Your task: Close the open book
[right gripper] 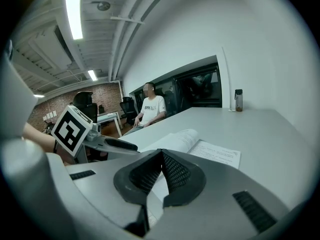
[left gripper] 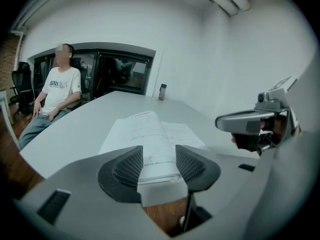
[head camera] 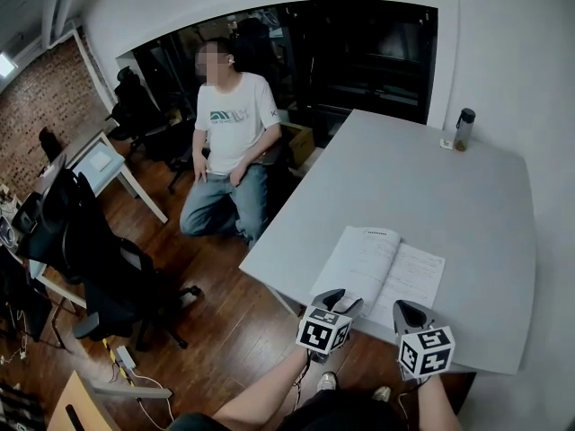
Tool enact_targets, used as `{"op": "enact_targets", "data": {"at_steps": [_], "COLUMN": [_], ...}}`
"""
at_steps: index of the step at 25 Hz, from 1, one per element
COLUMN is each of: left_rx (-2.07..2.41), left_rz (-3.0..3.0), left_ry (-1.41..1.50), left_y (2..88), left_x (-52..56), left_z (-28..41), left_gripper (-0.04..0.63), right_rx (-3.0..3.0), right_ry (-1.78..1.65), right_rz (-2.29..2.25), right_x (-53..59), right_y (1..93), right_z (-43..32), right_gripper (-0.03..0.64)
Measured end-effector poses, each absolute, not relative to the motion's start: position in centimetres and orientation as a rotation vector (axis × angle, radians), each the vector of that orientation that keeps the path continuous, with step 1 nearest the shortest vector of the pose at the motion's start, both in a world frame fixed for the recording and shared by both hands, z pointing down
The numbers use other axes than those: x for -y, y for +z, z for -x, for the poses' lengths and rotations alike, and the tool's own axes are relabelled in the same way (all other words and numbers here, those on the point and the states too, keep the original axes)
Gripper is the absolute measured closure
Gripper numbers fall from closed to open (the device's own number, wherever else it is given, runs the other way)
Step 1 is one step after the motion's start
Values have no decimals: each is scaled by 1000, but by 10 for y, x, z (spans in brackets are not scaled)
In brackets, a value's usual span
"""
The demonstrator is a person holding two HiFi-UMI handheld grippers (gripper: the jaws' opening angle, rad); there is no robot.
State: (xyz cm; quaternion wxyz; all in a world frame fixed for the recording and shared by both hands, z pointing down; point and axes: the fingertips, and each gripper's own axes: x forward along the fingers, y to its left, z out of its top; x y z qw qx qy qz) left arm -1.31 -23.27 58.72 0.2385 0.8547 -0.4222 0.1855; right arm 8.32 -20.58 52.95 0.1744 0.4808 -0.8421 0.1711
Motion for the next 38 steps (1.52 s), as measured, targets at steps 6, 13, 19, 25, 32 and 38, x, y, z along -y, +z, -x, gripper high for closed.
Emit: {"op": "enact_targets", "data": {"at_steps": [6, 13, 19, 25, 32, 38], "left_rx": [1131, 1113, 1116, 1105, 1092, 1050], "left_rz": [-2266, -2231, -2230, -2262, -2296, -2335], "left_ry": [536, 521, 540, 550, 525, 501], "left_y": [614, 622, 625, 617, 605, 596], "left_x": [238, 239, 235, 228, 220, 216], "left_z": [22, 18, 14, 1, -15, -37], "left_gripper": [337, 337, 339, 339, 339, 339], "right_rx": [2365, 2353, 2347, 2352, 2366, 2369], "right_ry": [490, 493, 489, 485, 498, 497], "right_rz": [-1378, -1375, -1383, -1391, -1386, -1398], "right_x": [210, 206, 203, 201, 197, 195], "right_y": [531, 533, 532, 530, 531, 530], "right_z": [-92, -96, -101, -107, -111, -119], "right_gripper": [614, 614, 614, 614, 614, 614]}}
